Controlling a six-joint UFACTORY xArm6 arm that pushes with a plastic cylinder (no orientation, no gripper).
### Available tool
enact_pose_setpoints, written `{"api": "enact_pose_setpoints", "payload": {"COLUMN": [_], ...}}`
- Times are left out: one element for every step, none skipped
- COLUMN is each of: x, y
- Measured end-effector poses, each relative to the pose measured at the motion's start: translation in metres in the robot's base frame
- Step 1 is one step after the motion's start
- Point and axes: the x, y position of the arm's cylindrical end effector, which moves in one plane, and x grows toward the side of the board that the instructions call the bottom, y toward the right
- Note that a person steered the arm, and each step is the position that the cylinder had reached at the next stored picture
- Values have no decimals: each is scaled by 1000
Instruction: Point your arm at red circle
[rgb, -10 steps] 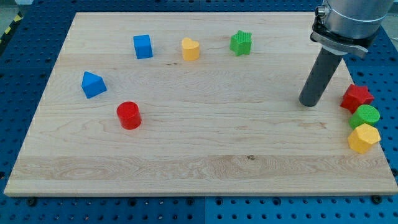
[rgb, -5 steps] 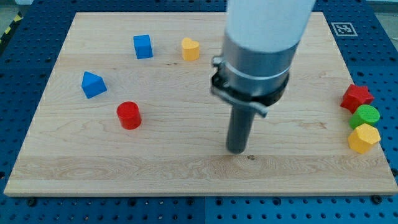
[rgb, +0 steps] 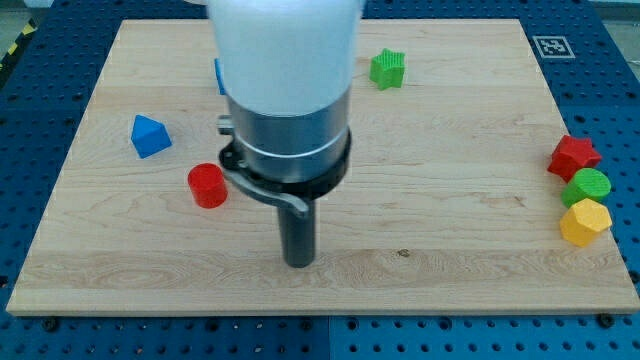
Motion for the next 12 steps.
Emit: {"api": "enact_pose_setpoints", "payload": {"x": [0, -1, -3, -9, -19, -33, -36, -37, -38, -38, -43, -50], "y": [-42, -83, -133, -150, -156, -155, -152, -152, -152, -152, -152, -152]}}
